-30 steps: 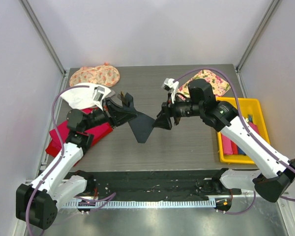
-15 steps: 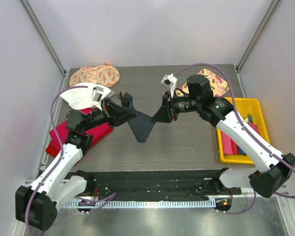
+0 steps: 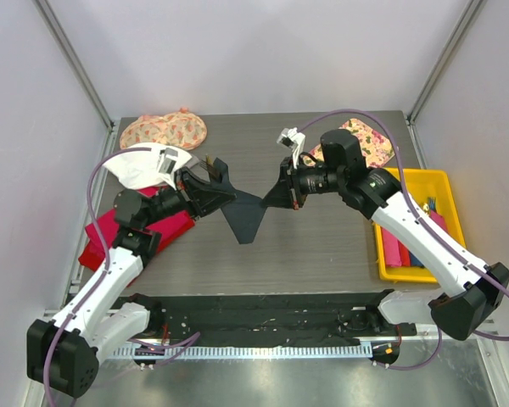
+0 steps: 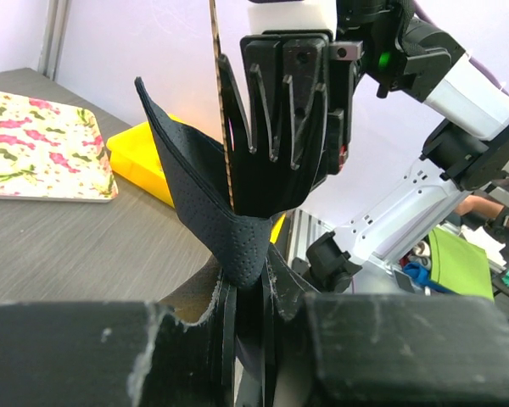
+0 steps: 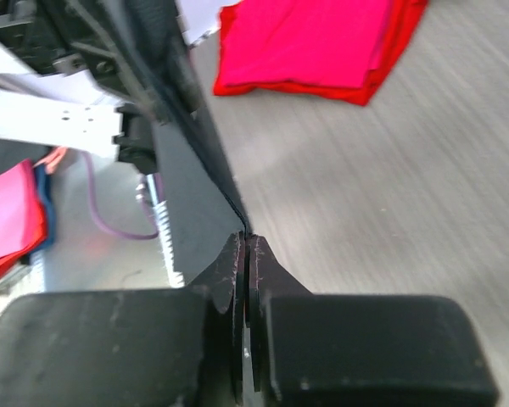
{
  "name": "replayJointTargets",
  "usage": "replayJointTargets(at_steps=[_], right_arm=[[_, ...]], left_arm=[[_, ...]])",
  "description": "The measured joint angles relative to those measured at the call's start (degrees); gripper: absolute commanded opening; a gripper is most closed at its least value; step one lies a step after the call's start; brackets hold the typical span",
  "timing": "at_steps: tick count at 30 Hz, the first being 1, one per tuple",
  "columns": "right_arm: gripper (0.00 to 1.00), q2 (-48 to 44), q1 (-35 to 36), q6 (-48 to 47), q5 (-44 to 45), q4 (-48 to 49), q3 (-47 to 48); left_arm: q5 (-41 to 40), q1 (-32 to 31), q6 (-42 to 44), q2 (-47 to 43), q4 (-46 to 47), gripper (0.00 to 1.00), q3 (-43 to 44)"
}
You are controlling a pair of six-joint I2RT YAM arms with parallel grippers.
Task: Place the utensils on the paper napkin and roll it up
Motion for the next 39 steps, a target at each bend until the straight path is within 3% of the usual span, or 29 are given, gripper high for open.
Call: replayJointTargets(at_steps=[6,17,39], right_arm=[[0.01,2.5,0.6,-1.8,4.4,1.9,0.0],[0.01,4.1,2.3,-0.9,2.9,12.9,-4.7],[0.01,4.2,7.0,13.9,-0.8,38.3,-16.2]], left_arm=[[-0.1,0.0,-2.4,1.4,0.2,0.0,0.2],[-0.2,-1.8,-7.7,3.9,1.3,0.0,2.2],[0.0,-3.2,-9.5,4.9,1.3,0.0,2.6]])
